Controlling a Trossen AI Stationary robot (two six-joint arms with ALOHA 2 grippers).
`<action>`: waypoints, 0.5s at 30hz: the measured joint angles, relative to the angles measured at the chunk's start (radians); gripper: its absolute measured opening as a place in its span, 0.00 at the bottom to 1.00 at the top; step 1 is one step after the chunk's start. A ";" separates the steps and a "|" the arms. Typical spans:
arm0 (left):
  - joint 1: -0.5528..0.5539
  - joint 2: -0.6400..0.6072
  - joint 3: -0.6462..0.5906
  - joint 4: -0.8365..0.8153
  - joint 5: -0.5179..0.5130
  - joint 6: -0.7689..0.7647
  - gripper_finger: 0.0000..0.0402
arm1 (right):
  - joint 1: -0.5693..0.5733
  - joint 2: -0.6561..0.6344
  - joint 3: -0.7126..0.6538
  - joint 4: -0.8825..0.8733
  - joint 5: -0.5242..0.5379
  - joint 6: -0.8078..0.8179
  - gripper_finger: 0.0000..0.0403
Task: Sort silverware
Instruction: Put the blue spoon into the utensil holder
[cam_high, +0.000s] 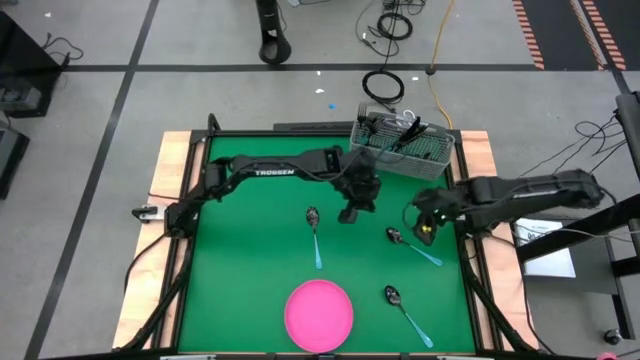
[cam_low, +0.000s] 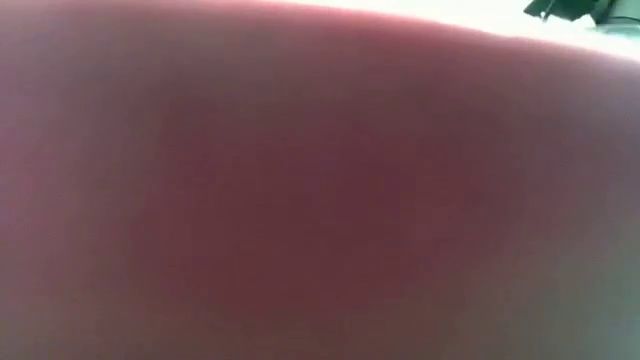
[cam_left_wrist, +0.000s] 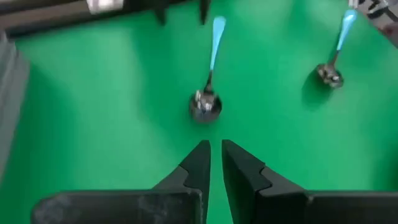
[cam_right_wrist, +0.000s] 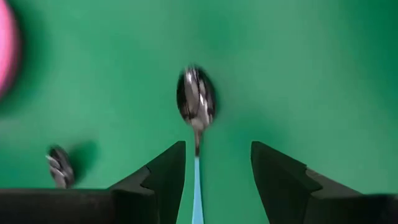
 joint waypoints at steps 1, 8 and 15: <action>0.002 0.000 -0.014 0.005 -0.001 -0.011 0.09 | 0.022 0.026 0.000 0.001 0.002 0.016 0.42; 0.007 -0.003 -0.072 0.042 -0.002 -0.044 0.05 | 0.172 0.202 0.000 0.020 0.071 0.112 0.42; 0.002 -0.006 -0.111 0.135 0.047 -0.079 0.04 | 0.289 0.338 0.000 0.127 0.110 0.145 0.42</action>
